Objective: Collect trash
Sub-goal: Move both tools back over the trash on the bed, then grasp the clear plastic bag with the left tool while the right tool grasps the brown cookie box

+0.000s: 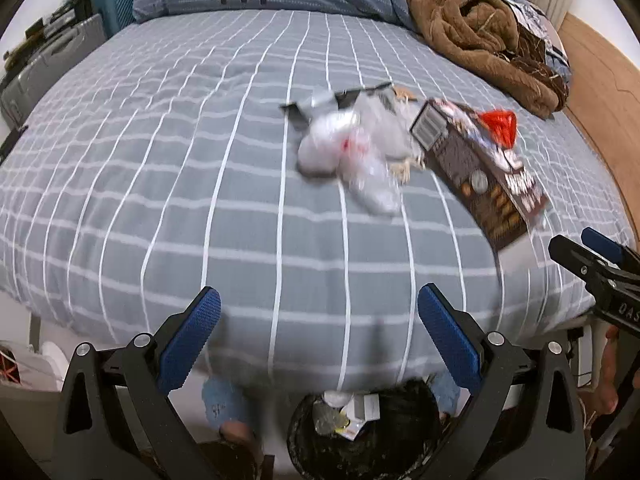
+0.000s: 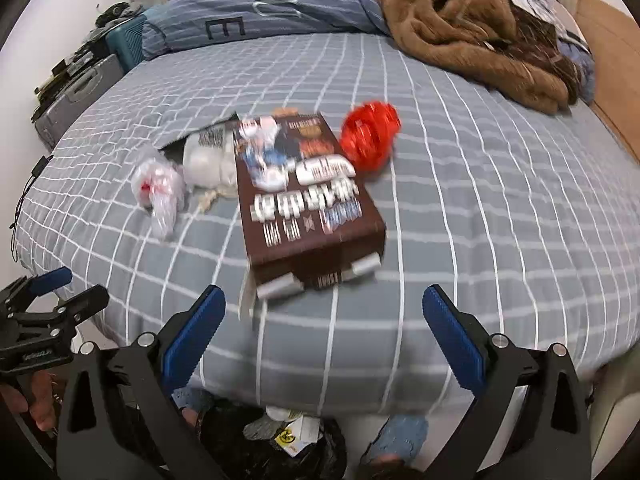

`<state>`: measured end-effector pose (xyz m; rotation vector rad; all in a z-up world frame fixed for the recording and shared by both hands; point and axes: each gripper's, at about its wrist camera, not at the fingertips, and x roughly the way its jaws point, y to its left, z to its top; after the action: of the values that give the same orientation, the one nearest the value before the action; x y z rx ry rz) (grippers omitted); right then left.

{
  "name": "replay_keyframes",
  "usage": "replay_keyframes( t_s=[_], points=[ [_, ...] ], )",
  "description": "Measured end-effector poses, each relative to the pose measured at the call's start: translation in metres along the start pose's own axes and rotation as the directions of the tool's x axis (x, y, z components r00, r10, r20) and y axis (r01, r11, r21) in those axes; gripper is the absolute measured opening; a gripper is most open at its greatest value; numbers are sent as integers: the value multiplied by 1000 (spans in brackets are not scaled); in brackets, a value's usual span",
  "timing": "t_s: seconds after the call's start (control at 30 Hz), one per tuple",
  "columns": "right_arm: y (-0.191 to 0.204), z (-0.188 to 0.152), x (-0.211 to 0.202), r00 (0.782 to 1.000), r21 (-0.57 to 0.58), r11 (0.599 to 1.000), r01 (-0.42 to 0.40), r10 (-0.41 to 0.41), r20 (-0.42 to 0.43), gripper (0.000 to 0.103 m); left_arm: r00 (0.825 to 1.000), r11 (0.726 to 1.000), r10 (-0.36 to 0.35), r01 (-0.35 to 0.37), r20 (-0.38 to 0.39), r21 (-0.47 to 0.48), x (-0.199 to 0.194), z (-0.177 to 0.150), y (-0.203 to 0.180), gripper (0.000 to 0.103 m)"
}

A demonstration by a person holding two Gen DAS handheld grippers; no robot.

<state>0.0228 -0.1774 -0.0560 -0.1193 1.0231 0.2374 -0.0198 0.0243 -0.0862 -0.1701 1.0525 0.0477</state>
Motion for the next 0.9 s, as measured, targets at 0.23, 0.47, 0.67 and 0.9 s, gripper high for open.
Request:
replay_keyframes(
  t_s=[0.23, 0.47, 0.67, 0.9],
  points=[
    [3, 36, 15, 1000, -35, 999, -23, 23, -3, 95, 1000, 1000, 12, -11, 20, -25, 12, 39, 1, 97],
    [11, 74, 36, 994, -86, 992, -94, 88, -64, 95, 999, 1000, 16, -16, 33, -21, 23, 72, -3, 97],
    [18, 99, 59, 980, -126, 981, -149, 129, -154, 95, 1000, 1000, 14, -15, 17, 9, 39, 90, -12, 97],
    [22, 104, 85, 968, -138, 979, -148, 115, -225, 95, 1000, 1000, 8, -8, -3, 13, 56, 96, -13, 97]
  ],
)
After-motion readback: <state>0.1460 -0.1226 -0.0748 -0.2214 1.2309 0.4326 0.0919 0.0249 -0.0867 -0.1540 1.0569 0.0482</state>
